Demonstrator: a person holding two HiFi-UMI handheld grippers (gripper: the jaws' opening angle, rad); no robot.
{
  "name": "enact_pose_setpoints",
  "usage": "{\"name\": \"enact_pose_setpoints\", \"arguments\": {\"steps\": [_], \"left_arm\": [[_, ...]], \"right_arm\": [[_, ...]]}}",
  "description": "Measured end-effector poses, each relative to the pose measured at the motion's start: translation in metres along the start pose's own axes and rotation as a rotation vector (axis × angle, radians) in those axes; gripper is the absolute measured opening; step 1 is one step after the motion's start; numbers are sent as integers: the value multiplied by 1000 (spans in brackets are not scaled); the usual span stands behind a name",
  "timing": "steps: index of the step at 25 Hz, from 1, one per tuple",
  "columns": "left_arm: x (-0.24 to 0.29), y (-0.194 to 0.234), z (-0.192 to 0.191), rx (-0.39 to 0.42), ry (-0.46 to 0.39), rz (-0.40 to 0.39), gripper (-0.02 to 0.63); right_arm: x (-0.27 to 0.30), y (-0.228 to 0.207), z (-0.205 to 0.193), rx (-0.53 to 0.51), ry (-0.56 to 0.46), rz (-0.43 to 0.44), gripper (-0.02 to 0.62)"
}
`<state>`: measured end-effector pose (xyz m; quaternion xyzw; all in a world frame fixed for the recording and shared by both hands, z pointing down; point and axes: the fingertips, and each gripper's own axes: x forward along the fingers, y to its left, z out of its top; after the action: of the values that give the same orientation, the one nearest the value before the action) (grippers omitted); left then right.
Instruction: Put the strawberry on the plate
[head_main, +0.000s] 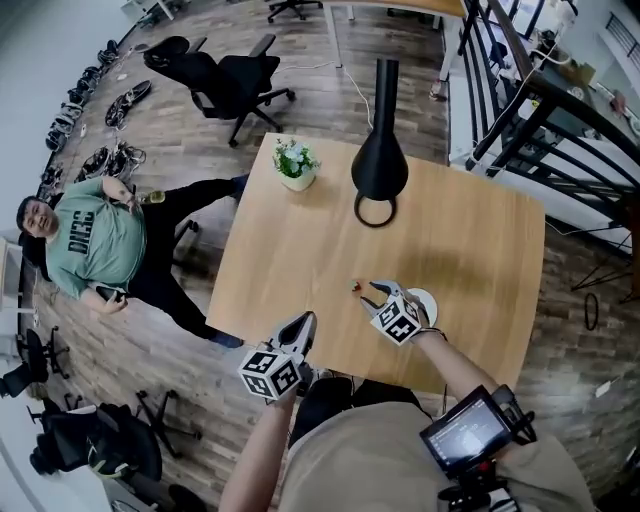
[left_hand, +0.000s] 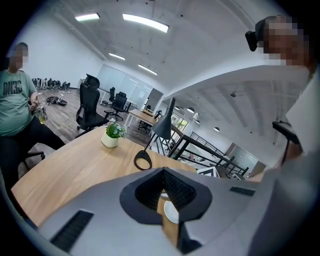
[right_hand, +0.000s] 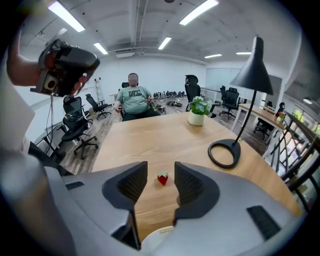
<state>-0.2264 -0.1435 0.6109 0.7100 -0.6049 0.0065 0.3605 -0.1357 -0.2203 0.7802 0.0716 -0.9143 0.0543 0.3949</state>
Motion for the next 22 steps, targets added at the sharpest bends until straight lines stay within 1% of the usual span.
{"name": "enact_pose_setpoints", "arguments": {"steps": [5, 11, 16, 22], "left_arm": [[14, 8, 10, 38, 38, -24, 5], [26, 20, 15, 46, 80, -43, 5], [35, 26, 14, 52, 114, -50, 5], [31, 31, 13, 45, 126, -44, 5]], "right_arm": [[49, -7, -21, 35, 80, 18, 155], [95, -5, -53, 10, 188, 37, 153], [113, -3, -61, -12, 207, 37, 154], [132, 0, -66, -44, 213, 47, 153]]}}
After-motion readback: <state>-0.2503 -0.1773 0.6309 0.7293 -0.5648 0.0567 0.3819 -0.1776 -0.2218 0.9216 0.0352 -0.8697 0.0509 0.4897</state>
